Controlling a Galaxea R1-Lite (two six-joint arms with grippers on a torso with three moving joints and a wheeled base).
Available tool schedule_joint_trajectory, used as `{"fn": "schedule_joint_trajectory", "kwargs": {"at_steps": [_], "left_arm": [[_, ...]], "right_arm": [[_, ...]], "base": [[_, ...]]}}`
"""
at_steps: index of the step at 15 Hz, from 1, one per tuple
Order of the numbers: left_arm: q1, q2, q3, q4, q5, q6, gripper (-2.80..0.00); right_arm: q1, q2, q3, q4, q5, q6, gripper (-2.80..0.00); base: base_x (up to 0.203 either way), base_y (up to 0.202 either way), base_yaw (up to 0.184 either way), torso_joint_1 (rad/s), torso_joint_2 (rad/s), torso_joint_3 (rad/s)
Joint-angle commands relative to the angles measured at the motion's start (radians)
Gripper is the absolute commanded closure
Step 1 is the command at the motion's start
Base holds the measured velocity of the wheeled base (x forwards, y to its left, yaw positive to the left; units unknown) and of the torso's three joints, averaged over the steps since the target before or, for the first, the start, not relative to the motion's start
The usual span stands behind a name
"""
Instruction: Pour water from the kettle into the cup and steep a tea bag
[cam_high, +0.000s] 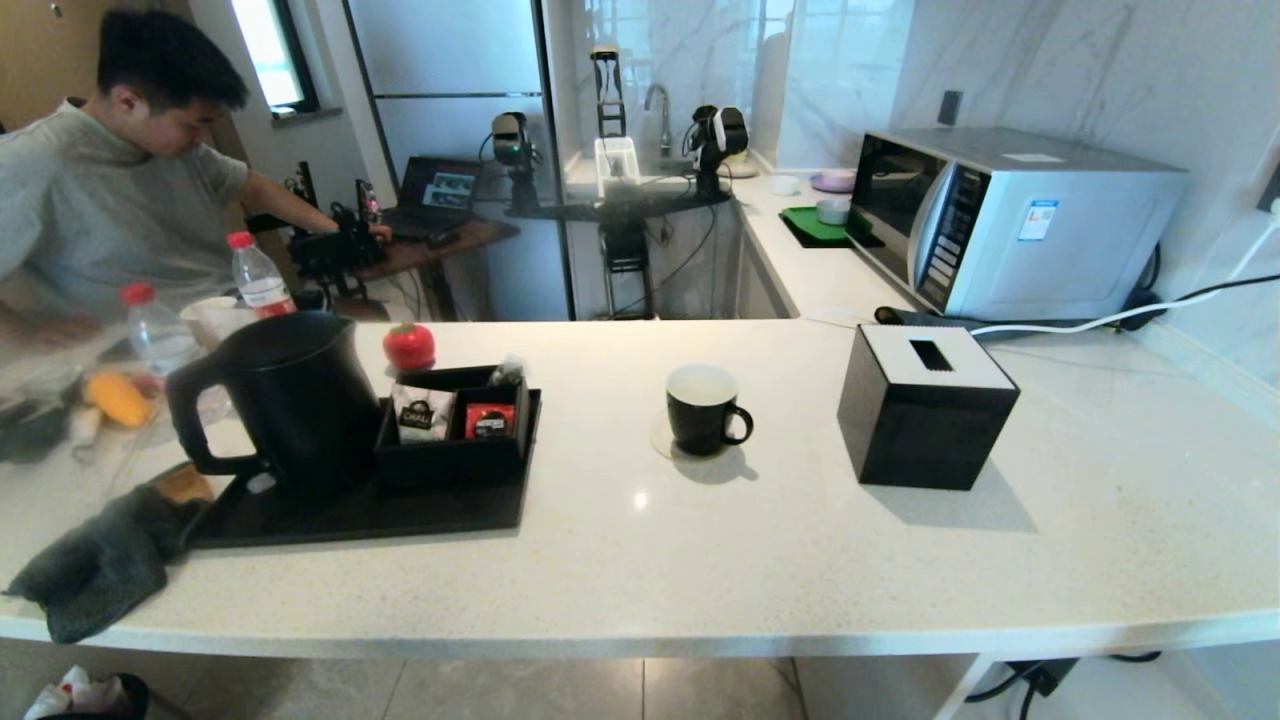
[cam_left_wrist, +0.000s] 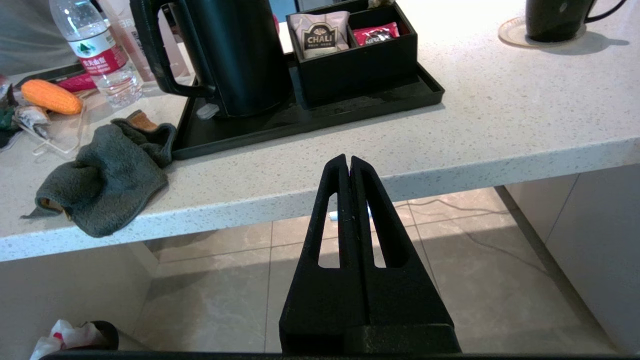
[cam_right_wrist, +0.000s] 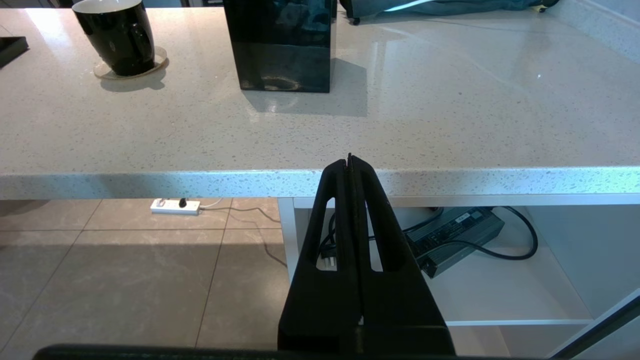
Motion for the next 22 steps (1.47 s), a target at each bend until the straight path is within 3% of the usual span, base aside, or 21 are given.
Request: {"fn": "schedule_joint_trajectory", "kwargs": {"at_steps": [1, 6, 10, 13, 16, 18, 20, 22], "left_arm": [[0.0, 0.0, -0.009, 0.001, 0.002, 0.002, 0.0], [-0.001, 0.118, -0.203, 0.064, 0.065, 0.001, 0.0], [-0.008, 0.429, -0.418, 0.052, 0.114, 0.0, 0.0], [-0.003, 0.705, -0.607, -0.022, 0.156, -0.011, 0.0], [0.006, 0.952, -0.704, -0.195, 0.27, -0.049, 0.0], [0.025, 1.084, -0.7, -0.337, 0.365, -0.061, 0.0], [0.039, 1.199, -0.614, -0.518, 0.429, -0.068, 0.0], [0.043, 1.33, -0.5, -0.769, 0.483, -0.07, 0.0]], "right_arm": [[0.0, 0.001, 0.0, 0.0, 0.0, 0.0, 0.0], [0.0, 0.001, 0.0, 0.0, 0.0, 0.0, 0.0], [0.0, 0.001, 0.0, 0.0, 0.0, 0.0, 0.0], [0.0, 0.001, 0.0, 0.0, 0.0, 0.0, 0.0], [0.0, 0.001, 0.0, 0.0, 0.0, 0.0, 0.0], [0.0, 0.001, 0.0, 0.0, 0.0, 0.0, 0.0], [0.0, 0.001, 0.0, 0.0, 0.0, 0.0, 0.0], [0.0, 0.001, 0.0, 0.0, 0.0, 0.0, 0.0]], "base": [[0.0, 0.0, 0.0, 0.0, 0.0, 0.0], [0.0, 0.0, 0.0, 0.0, 0.0, 0.0], [0.0, 0.0, 0.0, 0.0, 0.0, 0.0], [0.0, 0.0, 0.0, 0.0, 0.0, 0.0], [0.0, 0.0, 0.0, 0.0, 0.0, 0.0], [0.0, 0.0, 0.0, 0.0, 0.0, 0.0], [0.0, 0.0, 0.0, 0.0, 0.0, 0.0], [0.0, 0.0, 0.0, 0.0, 0.0, 0.0]]}}
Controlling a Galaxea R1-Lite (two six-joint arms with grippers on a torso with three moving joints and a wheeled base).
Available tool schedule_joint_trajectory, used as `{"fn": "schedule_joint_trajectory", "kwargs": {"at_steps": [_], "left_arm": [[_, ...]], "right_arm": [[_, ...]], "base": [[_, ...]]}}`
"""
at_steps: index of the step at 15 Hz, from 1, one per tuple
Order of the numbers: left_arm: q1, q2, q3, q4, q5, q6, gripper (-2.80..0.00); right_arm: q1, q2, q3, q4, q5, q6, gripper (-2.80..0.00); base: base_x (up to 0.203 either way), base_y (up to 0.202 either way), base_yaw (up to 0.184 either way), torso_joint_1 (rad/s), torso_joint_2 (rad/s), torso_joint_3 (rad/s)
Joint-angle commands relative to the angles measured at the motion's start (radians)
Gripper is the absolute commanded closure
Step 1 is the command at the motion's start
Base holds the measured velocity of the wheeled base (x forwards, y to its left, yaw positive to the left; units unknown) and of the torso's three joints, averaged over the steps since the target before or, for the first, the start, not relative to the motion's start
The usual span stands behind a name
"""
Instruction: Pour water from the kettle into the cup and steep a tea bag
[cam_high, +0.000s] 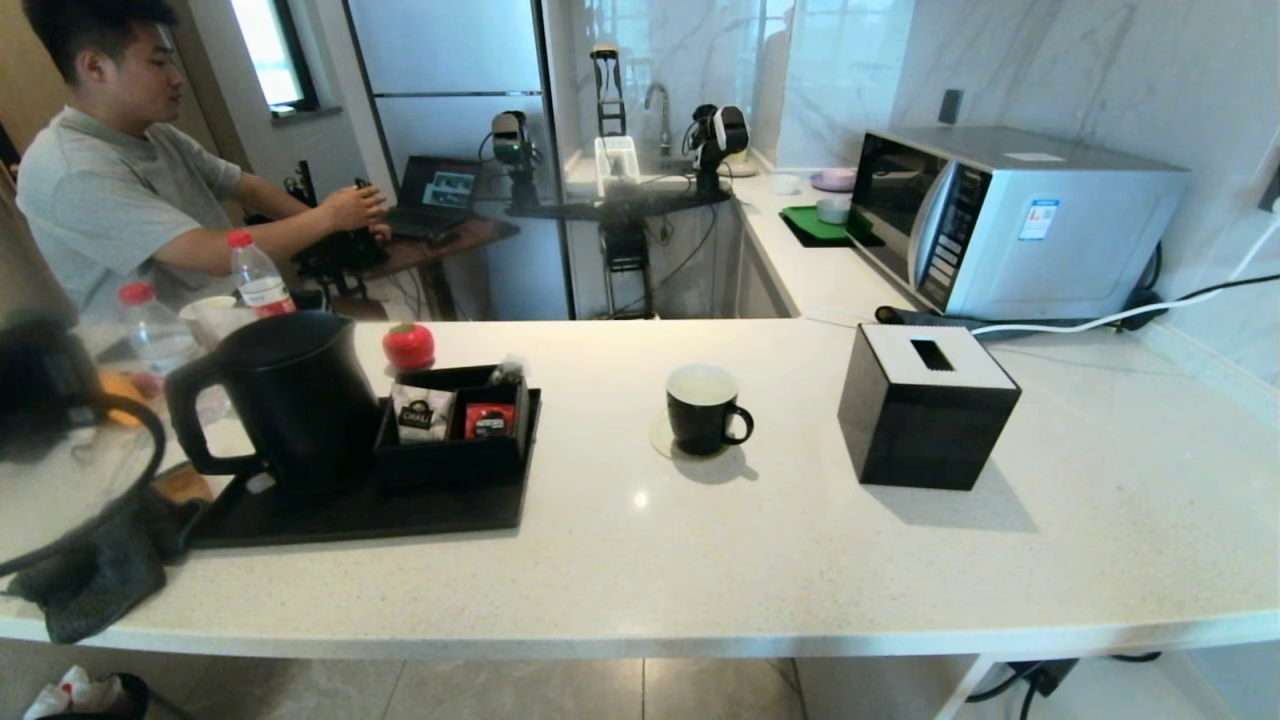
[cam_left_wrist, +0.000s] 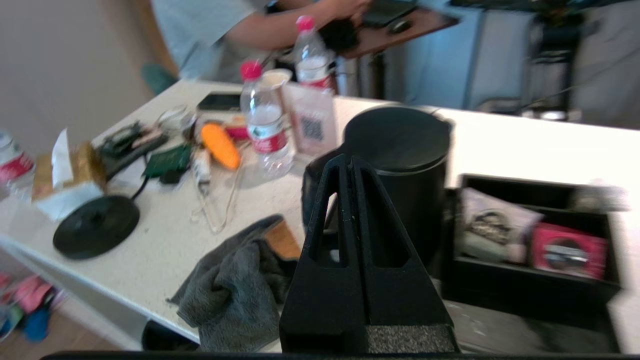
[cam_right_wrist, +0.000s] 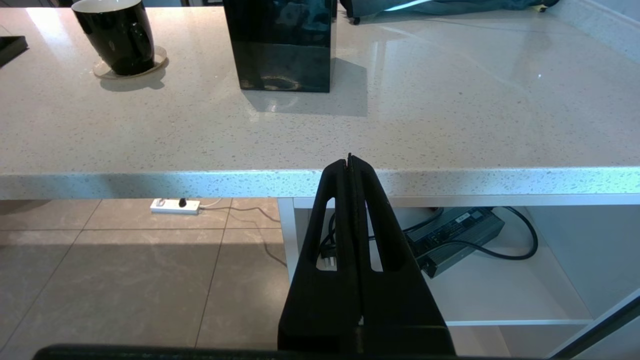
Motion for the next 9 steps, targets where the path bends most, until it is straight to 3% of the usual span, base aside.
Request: {"fn": "schedule_joint_trajectory", "kwargs": {"at_steps": [1, 4, 5, 7, 9], "left_arm": [[0.004, 0.222, 0.109, -0.281, 0.037, -0.001, 0.0], [-0.009, 0.496, 0.233, -0.707, 0.113, -0.001, 0.0], [-0.025, 0.578, 0.262, -0.815, 0.182, -0.012, 0.0], [-0.075, 0.66, 0.335, -0.947, 0.356, -0.068, 0.0], [-0.08, 0.674, 0.353, -0.966, 0.381, -0.086, 0.0]], "right_arm": [[0.0, 0.001, 0.0, 0.0, 0.0, 0.0, 0.0], [0.0, 0.001, 0.0, 0.0, 0.0, 0.0, 0.0], [0.0, 0.001, 0.0, 0.0, 0.0, 0.0, 0.0], [0.0, 0.001, 0.0, 0.0, 0.0, 0.0, 0.0], [0.0, 0.001, 0.0, 0.0, 0.0, 0.0, 0.0]], "base": [[0.0, 0.0, 0.0, 0.0, 0.0, 0.0], [0.0, 0.0, 0.0, 0.0, 0.0, 0.0], [0.0, 0.0, 0.0, 0.0, 0.0, 0.0], [0.0, 0.0, 0.0, 0.0, 0.0, 0.0], [0.0, 0.0, 0.0, 0.0, 0.0, 0.0]]}}
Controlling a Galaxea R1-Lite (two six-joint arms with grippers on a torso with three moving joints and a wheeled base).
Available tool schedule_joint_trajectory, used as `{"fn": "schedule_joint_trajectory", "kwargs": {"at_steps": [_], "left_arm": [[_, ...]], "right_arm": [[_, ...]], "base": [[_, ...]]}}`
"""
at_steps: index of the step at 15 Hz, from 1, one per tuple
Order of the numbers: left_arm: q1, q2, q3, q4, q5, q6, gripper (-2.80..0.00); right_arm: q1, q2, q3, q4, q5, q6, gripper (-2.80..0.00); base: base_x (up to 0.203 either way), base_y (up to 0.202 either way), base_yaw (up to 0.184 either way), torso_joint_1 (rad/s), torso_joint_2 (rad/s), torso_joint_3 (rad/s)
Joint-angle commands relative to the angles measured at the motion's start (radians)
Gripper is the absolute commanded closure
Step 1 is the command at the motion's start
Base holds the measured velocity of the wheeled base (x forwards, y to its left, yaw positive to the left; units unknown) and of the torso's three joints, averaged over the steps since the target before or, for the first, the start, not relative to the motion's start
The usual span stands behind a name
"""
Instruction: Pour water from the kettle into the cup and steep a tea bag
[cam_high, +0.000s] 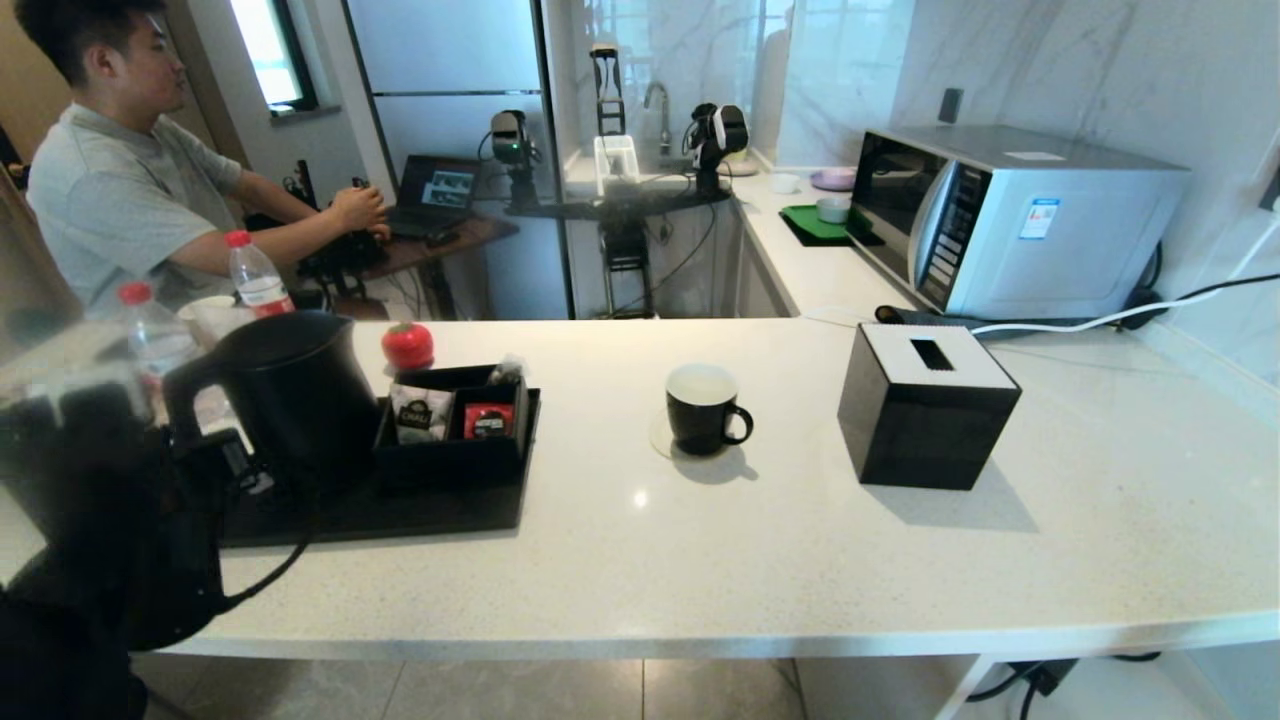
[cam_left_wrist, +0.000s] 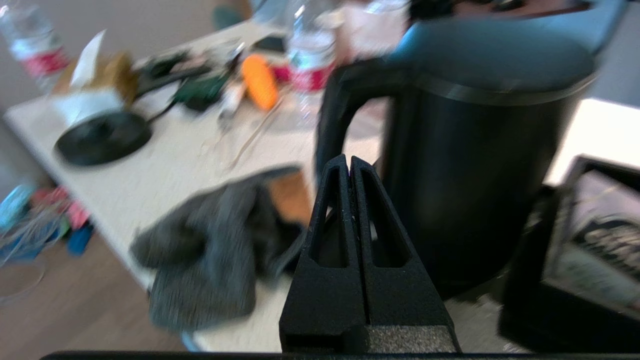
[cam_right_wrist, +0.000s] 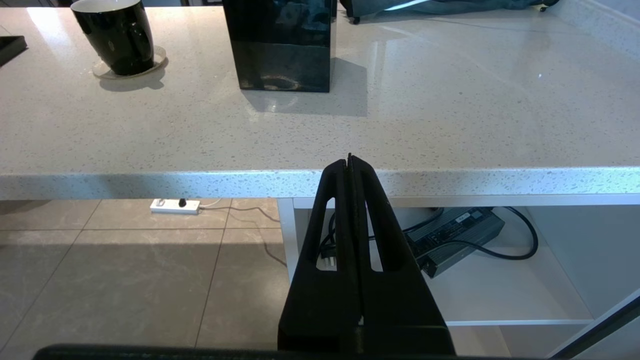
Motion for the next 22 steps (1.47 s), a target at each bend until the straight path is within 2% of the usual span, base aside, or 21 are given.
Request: {"fn": "schedule_joint_trajectory", "kwargs": {"at_steps": [1, 2, 5, 9, 14, 18, 22], "left_arm": [[-0.005, 0.086, 0.011, -0.052, 0.028, -0.003, 0.0], [-0.001, 0.101, 0.009, -0.052, 0.032, -0.006, -2.8], [0.033, 0.119, 0.01, -0.052, 0.031, -0.02, -2.8], [0.123, 0.136, 0.009, -0.052, 0.008, -0.053, -2.8], [0.223, 0.179, -0.036, -0.052, -0.198, -0.055, -2.8], [0.218, 0.208, -0.047, -0.052, -0.208, -0.053, -2.8], [0.219, 0.25, -0.131, -0.052, -0.208, -0.031, -2.8]], "right_arm": [[0.0, 0.001, 0.0, 0.0, 0.0, 0.0, 0.0], [0.0, 0.001, 0.0, 0.0, 0.0, 0.0, 0.0], [0.0, 0.001, 0.0, 0.0, 0.0, 0.0, 0.0], [0.0, 0.001, 0.0, 0.0, 0.0, 0.0, 0.0], [0.0, 0.001, 0.0, 0.0, 0.0, 0.0, 0.0], [0.0, 0.001, 0.0, 0.0, 0.0, 0.0, 0.0], [0.0, 0.001, 0.0, 0.0, 0.0, 0.0, 0.0]], "base": [[0.0, 0.0, 0.0, 0.0, 0.0, 0.0], [0.0, 0.0, 0.0, 0.0, 0.0, 0.0], [0.0, 0.0, 0.0, 0.0, 0.0, 0.0], [0.0, 0.0, 0.0, 0.0, 0.0, 0.0], [0.0, 0.0, 0.0, 0.0, 0.0, 0.0], [0.0, 0.0, 0.0, 0.0, 0.0, 0.0], [0.0, 0.0, 0.0, 0.0, 0.0, 0.0]]}}
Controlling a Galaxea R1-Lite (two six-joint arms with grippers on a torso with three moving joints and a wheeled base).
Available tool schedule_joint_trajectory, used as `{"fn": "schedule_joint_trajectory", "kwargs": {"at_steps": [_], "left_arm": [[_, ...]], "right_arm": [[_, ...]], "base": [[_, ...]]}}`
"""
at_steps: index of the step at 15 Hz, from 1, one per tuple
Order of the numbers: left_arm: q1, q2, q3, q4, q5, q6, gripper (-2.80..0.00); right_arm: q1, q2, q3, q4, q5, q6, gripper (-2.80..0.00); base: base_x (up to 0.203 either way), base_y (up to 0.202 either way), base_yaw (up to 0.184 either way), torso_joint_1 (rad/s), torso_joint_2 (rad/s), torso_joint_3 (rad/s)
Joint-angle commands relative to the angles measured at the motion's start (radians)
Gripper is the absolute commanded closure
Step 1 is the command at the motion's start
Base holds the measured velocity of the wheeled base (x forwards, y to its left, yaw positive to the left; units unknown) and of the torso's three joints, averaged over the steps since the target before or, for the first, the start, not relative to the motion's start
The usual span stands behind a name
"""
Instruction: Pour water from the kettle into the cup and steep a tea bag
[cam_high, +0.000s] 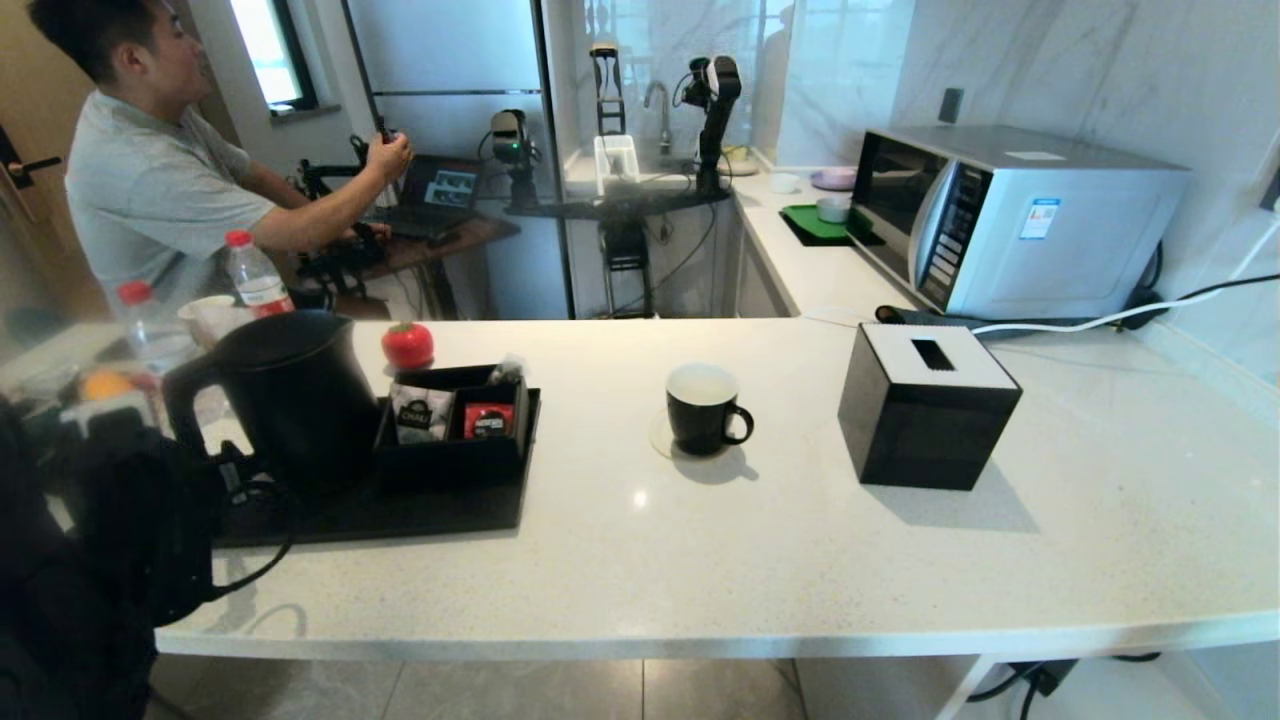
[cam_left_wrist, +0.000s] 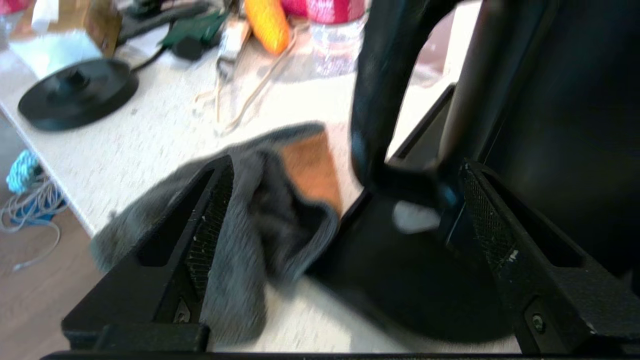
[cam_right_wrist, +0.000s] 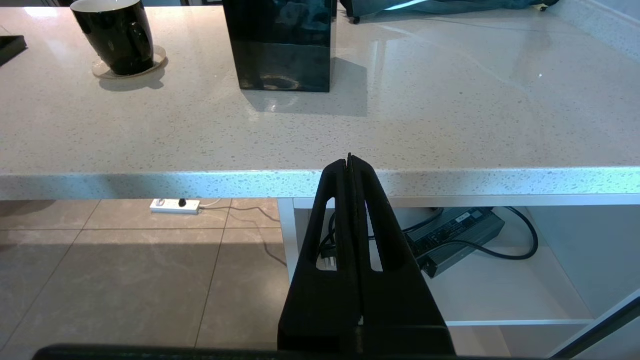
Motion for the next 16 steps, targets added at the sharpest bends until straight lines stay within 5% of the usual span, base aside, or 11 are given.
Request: {"fn": "schedule_joint_trajectory", "kwargs": {"at_steps": [1, 16], "left_arm": [[0.002, 0.032, -0.046, -0.048, 0.004, 0.012, -2.8], [0.043, 0.114, -0.186, -0.048, 0.002, 0.083, -2.8]], "right_arm": [[0.0, 0.001, 0.0, 0.0, 0.0, -0.001, 0.0], [0.0, 0.001, 0.0, 0.0, 0.0, -0.001, 0.0]], "base": [[0.0, 0.0, 0.0, 0.0, 0.0, 0.0], [0.0, 0.0, 0.0, 0.0, 0.0, 0.0]]}}
